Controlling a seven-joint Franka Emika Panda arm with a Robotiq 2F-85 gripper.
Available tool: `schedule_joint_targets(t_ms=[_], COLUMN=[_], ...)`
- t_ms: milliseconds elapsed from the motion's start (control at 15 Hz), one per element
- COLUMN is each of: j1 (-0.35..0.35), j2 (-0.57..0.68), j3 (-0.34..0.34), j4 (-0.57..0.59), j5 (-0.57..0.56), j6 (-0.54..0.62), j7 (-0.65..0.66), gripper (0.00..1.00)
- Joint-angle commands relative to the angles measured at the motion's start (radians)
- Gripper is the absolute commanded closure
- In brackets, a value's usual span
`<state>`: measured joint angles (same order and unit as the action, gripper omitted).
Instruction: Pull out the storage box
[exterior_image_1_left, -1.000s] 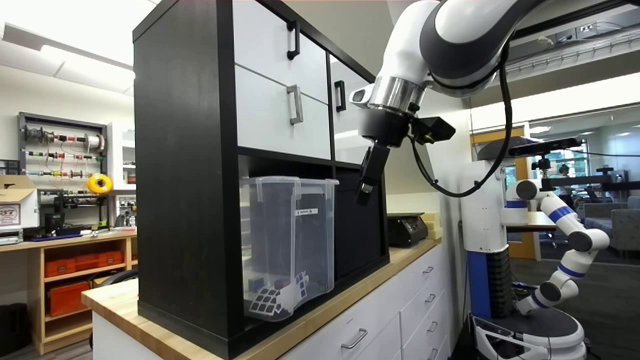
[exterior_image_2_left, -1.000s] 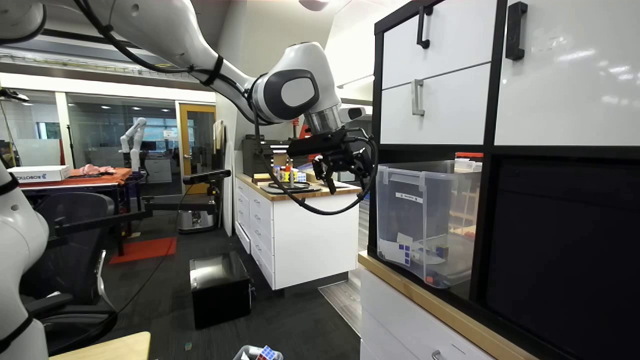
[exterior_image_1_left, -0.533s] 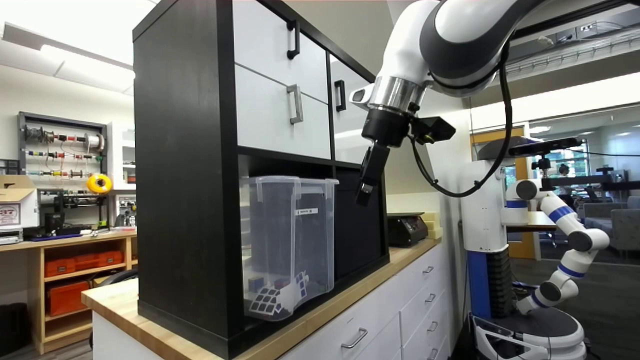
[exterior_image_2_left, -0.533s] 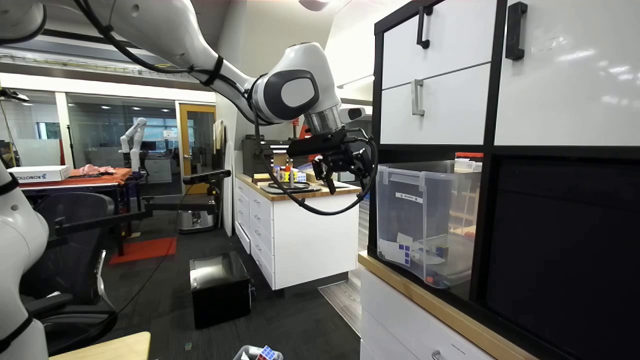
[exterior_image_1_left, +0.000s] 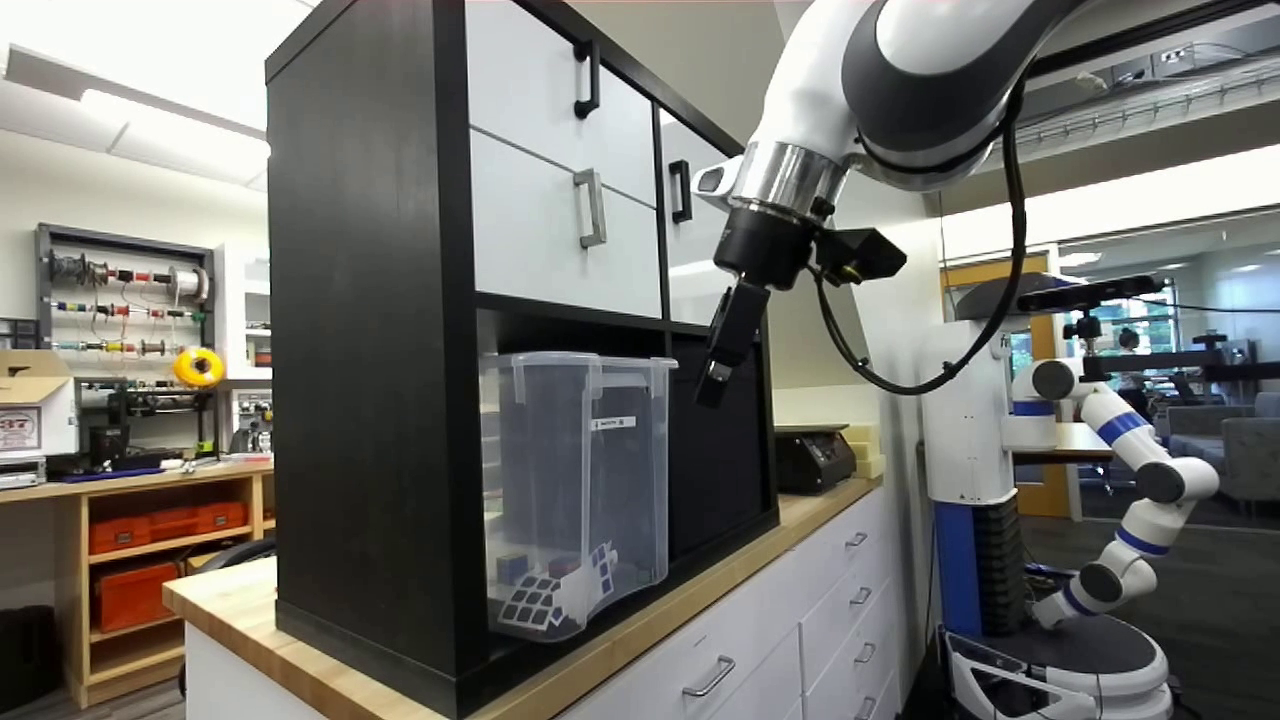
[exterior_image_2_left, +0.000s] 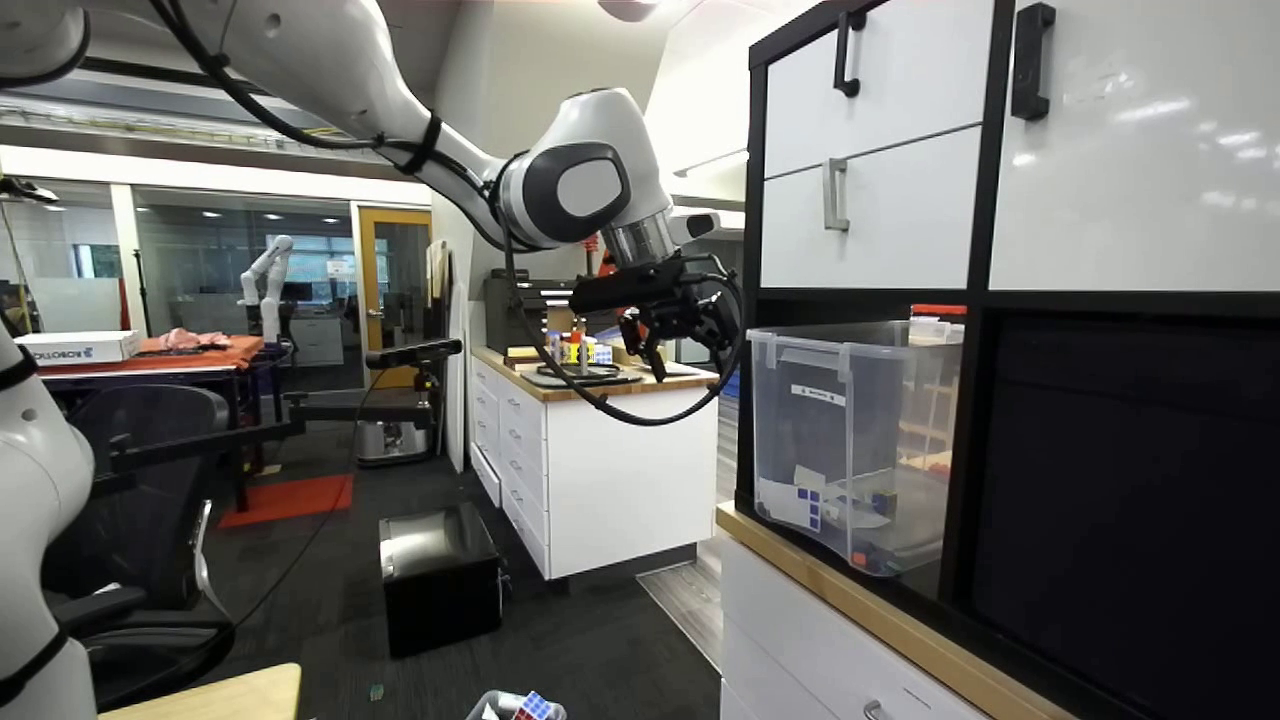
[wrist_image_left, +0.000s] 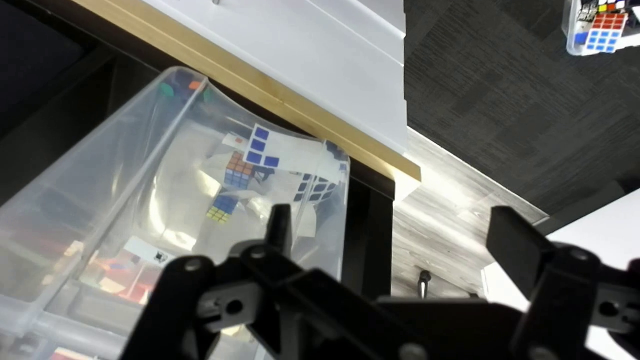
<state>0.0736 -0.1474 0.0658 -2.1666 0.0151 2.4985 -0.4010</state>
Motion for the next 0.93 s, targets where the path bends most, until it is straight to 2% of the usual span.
schedule_joint_targets(t_ms=[0,533,867], j1=[0.019,0.032,0.045], j2=[-0.007,0.025,0.055], j3=[0.006,0.008,-0.001], j4=[-0.003,0.034,0.061], j5=[-0.038,-0.137,-0.145], j6=[0.079,0.156,0.244], j7=[0.019,-0.039,-0.167], gripper=[0.00,0.00,0.00])
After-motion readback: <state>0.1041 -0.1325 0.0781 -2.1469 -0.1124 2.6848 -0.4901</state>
